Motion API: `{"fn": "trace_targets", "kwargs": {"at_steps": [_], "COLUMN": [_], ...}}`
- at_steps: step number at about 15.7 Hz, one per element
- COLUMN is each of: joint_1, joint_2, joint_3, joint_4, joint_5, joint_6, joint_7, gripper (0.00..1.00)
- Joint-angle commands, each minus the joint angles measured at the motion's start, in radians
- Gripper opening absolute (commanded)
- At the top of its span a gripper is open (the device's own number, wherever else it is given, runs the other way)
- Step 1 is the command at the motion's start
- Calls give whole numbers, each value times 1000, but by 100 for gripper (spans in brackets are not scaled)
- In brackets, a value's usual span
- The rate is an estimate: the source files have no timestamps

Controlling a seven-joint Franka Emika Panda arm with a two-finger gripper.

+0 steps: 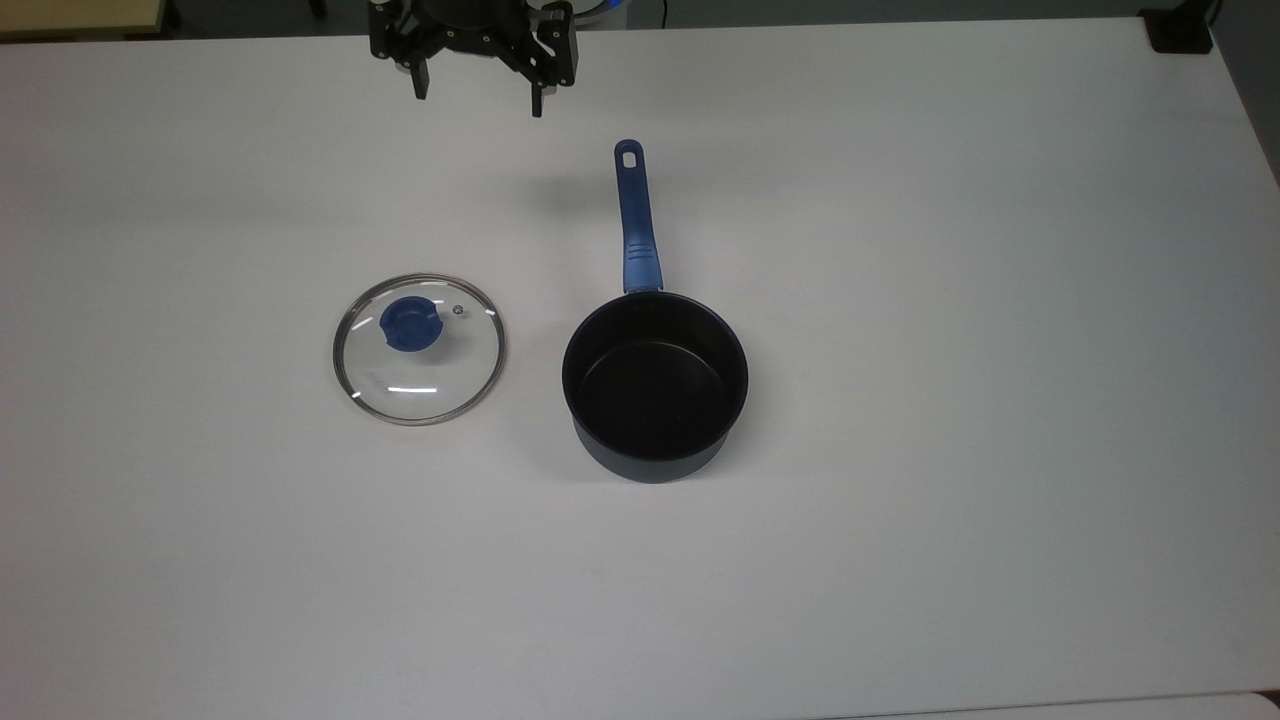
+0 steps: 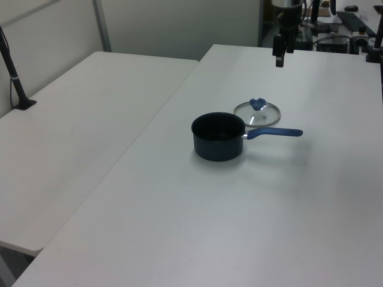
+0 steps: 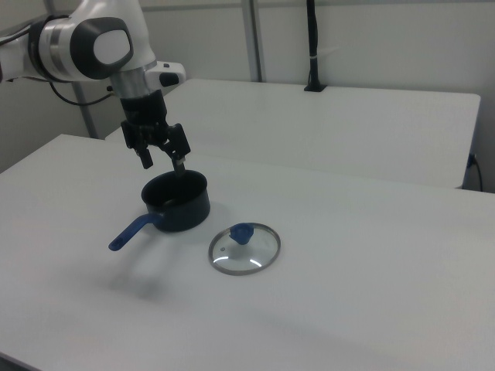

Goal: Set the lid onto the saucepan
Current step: 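Move the gripper over the glass lid and lower toward its blue knob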

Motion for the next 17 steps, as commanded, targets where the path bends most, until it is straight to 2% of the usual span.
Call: {"fn": "trace_targets", "kwargs": {"at_steps": [1, 8, 10, 13, 17], "joint_1": [15, 6, -40, -107, -135], "joint_2": [-10, -8, 7, 90, 199], "joint_3": [-13, -20, -20, -20, -21], "joint_4": [-13, -13, -16, -14, -13], "joint_5": [-11, -8, 0, 34, 38], "joint_6": [49, 51, 89, 160, 261], "joint_7": [13, -10, -138, -344, -465], "gripper": [100, 100, 100, 100, 100]}}
